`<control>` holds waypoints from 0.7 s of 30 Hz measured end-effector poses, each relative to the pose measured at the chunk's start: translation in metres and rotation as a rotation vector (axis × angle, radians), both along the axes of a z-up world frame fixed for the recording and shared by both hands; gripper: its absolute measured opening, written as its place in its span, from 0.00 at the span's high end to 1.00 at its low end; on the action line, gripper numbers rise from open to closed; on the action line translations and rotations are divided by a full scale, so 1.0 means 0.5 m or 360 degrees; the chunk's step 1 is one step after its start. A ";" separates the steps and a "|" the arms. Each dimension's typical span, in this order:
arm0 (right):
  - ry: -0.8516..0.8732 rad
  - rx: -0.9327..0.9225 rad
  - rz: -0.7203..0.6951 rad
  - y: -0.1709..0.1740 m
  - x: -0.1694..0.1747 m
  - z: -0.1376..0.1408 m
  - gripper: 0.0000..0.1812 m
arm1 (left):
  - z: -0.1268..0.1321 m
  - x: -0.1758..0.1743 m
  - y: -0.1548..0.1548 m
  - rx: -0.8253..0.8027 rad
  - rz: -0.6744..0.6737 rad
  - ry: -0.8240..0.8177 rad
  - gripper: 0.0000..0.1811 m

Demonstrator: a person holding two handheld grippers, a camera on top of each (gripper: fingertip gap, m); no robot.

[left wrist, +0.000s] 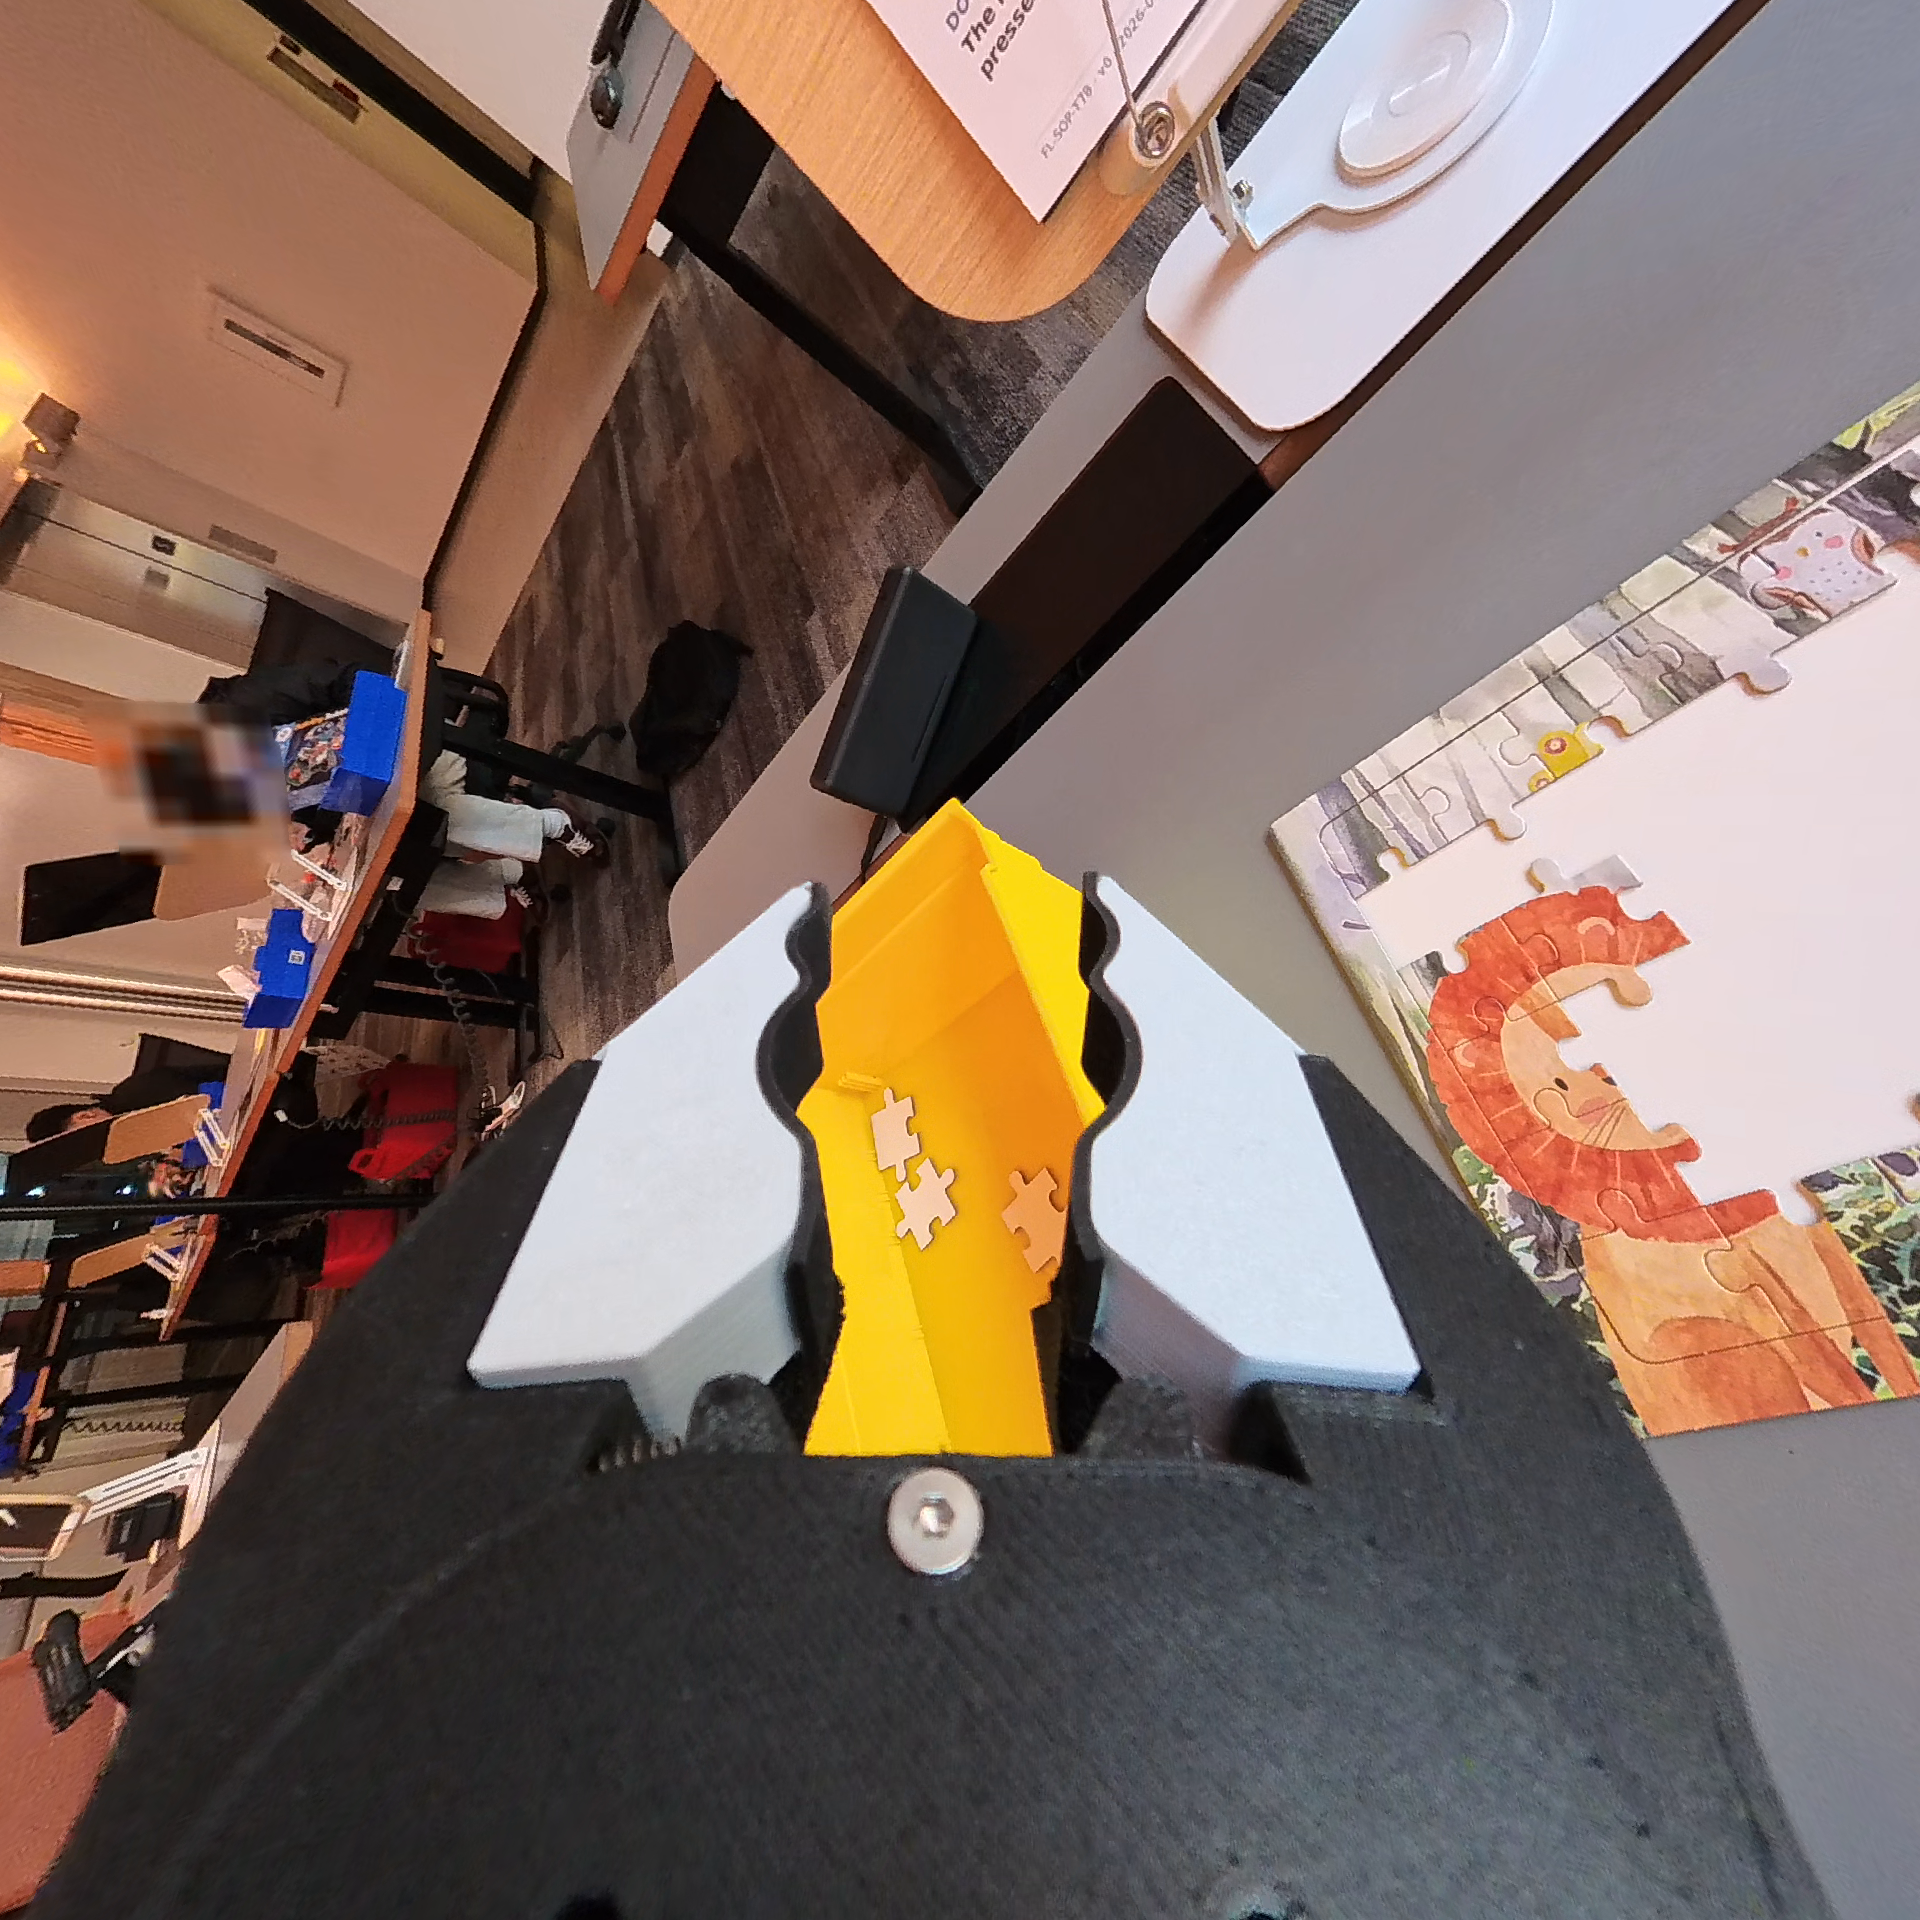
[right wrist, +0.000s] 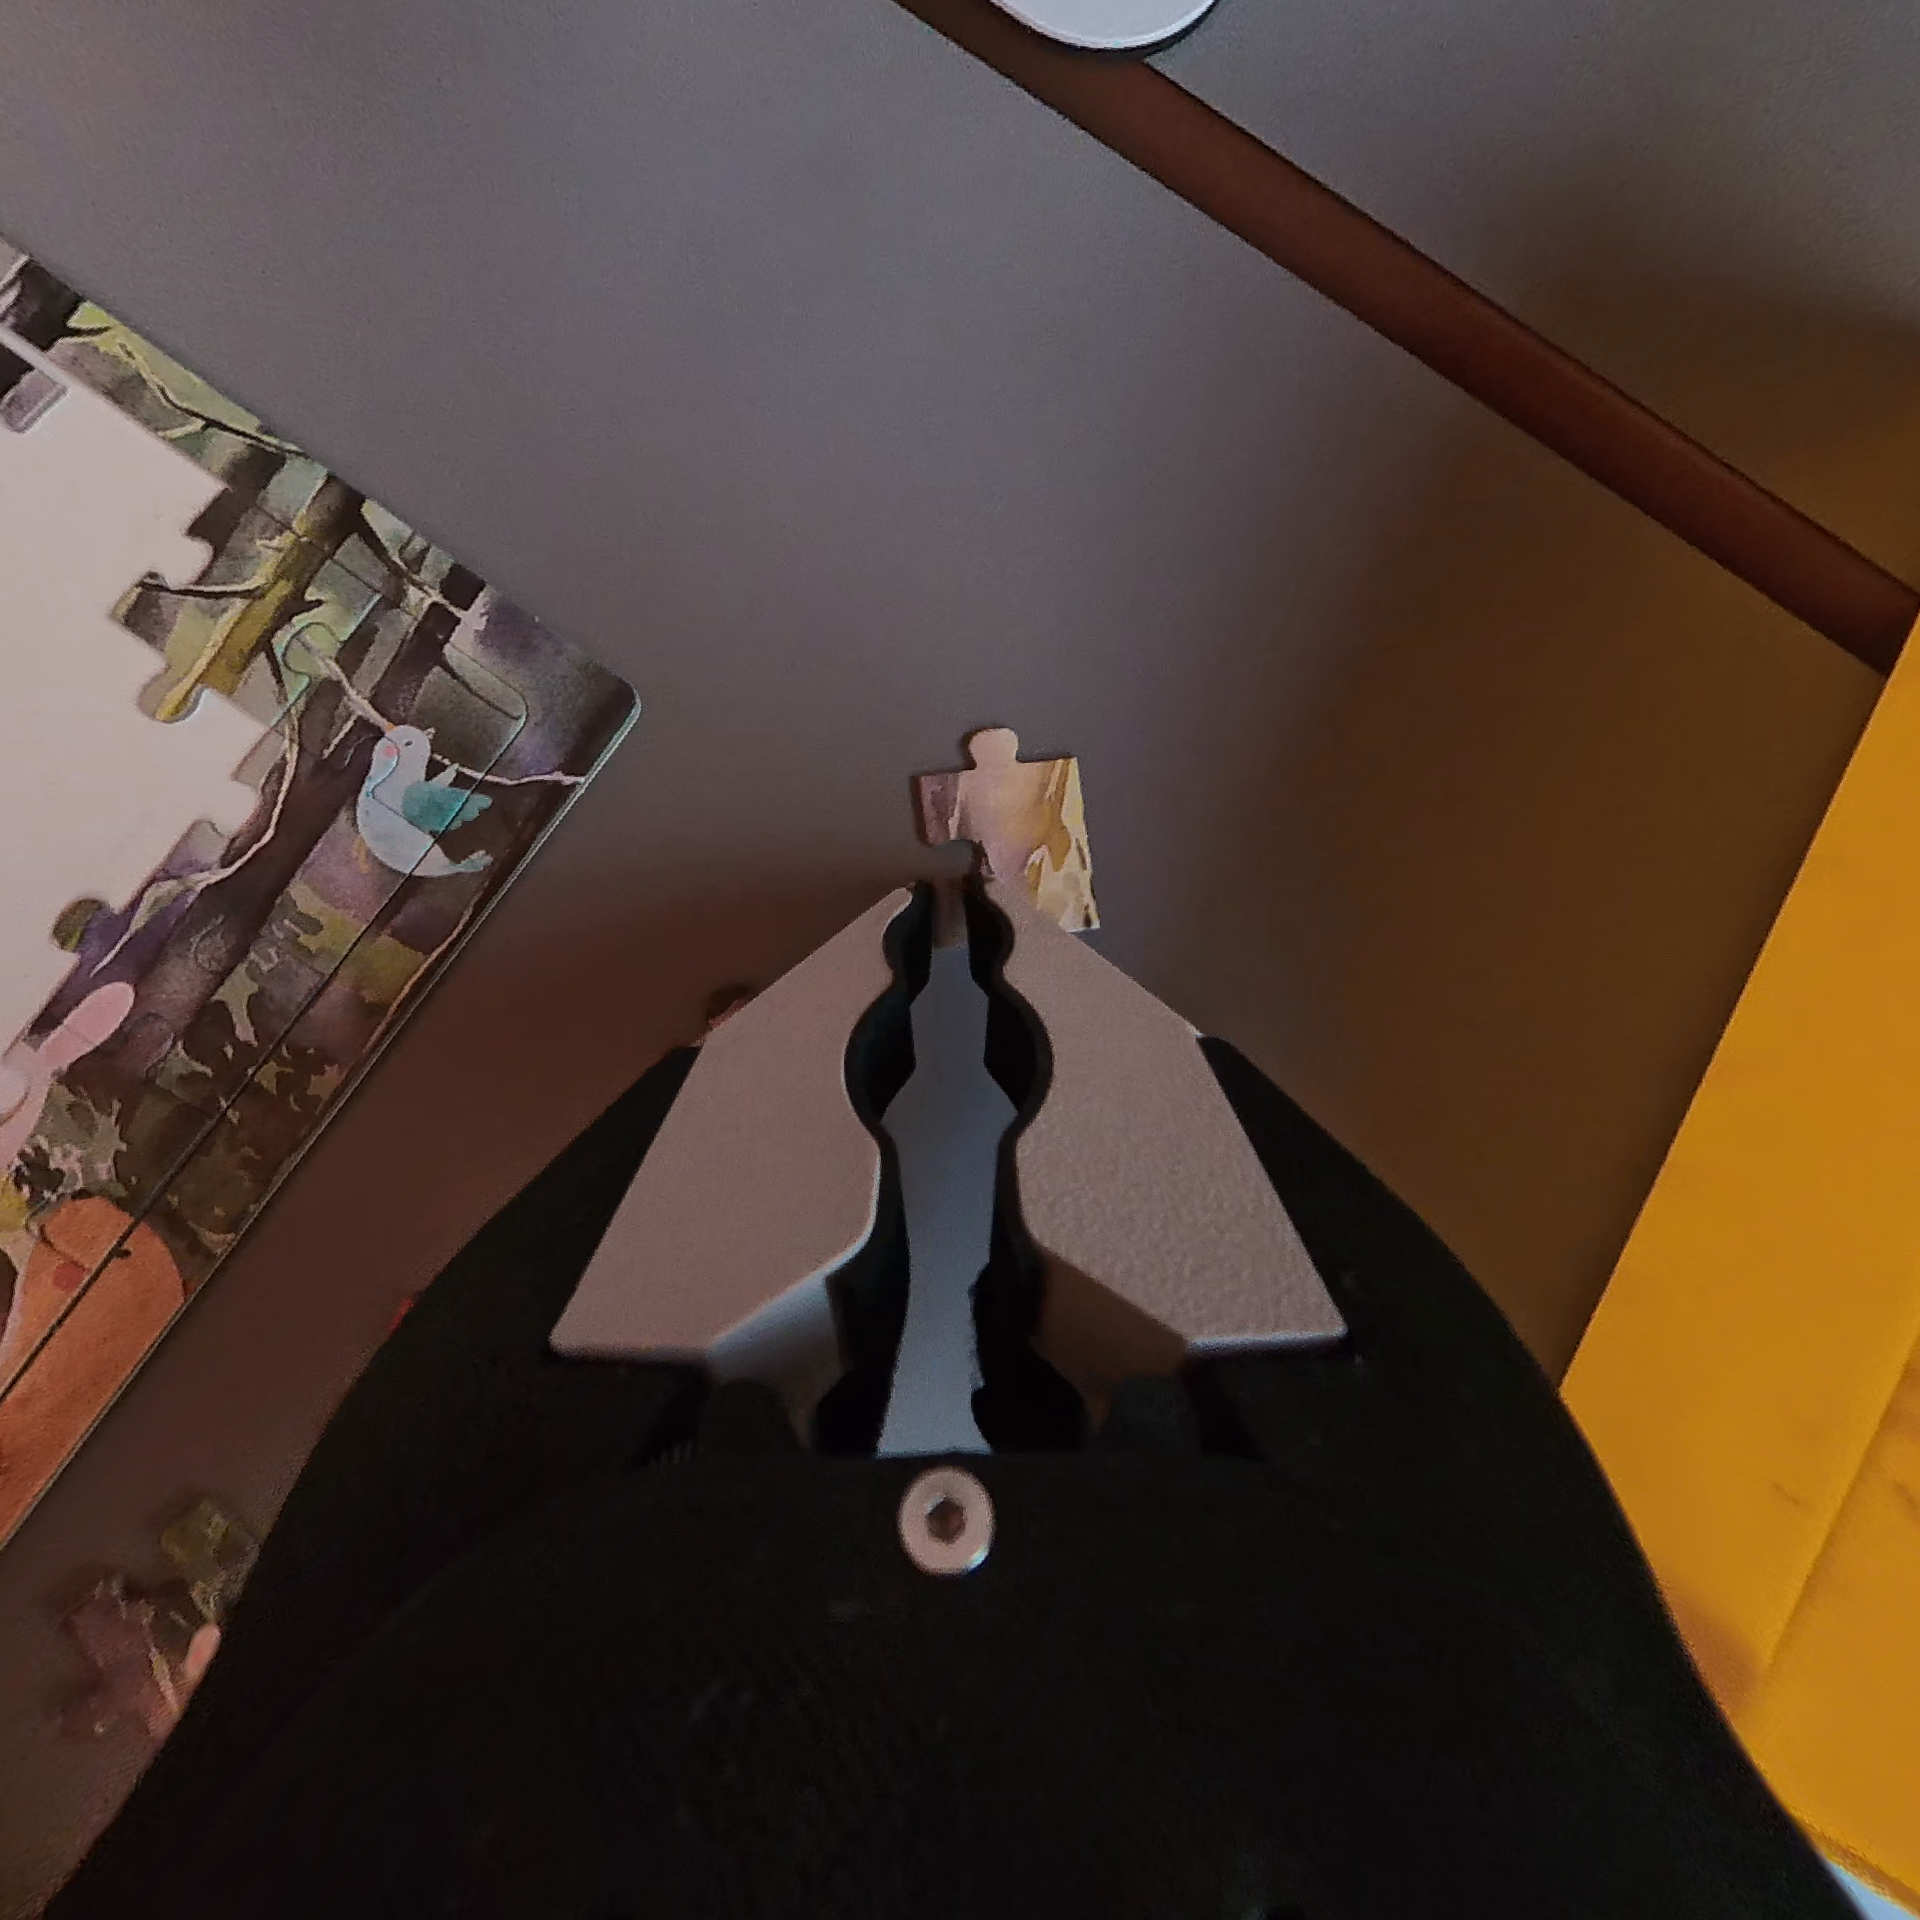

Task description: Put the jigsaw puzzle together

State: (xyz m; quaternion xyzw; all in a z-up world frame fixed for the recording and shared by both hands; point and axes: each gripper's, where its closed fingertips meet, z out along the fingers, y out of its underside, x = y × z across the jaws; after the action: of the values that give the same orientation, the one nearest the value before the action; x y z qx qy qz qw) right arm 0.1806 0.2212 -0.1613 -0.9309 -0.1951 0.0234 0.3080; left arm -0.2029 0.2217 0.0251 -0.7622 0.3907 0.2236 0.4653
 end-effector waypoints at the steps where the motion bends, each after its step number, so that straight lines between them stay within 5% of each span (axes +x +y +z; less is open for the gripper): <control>1: -0.0001 -0.0006 0.0019 -0.002 0.001 0.000 0.97 | -0.001 -0.001 -0.001 -0.0003 0.0001 0.0004 0.75; 6: 0.0114 0.0072 -0.0043 -0.003 0.033 0.037 0.90 | -0.002 -0.007 -0.001 -0.0017 0.0011 0.0009 0.74; 13: 0.0060 -0.0019 -0.0298 -0.072 0.165 0.097 0.82 | -0.006 -0.012 0.003 -0.0032 0.0021 0.0011 0.74; 21: 0.0081 -0.0290 -0.0224 -0.119 0.168 0.039 0.79 | -0.018 -0.011 0.003 -0.0066 0.0029 0.0039 0.74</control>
State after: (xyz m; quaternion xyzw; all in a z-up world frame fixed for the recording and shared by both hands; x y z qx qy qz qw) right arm 0.2646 0.1616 -0.1418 -0.9655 -0.1184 0.0429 0.2280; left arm -0.2084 0.2232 0.0162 -0.7724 0.3941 0.2289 0.4424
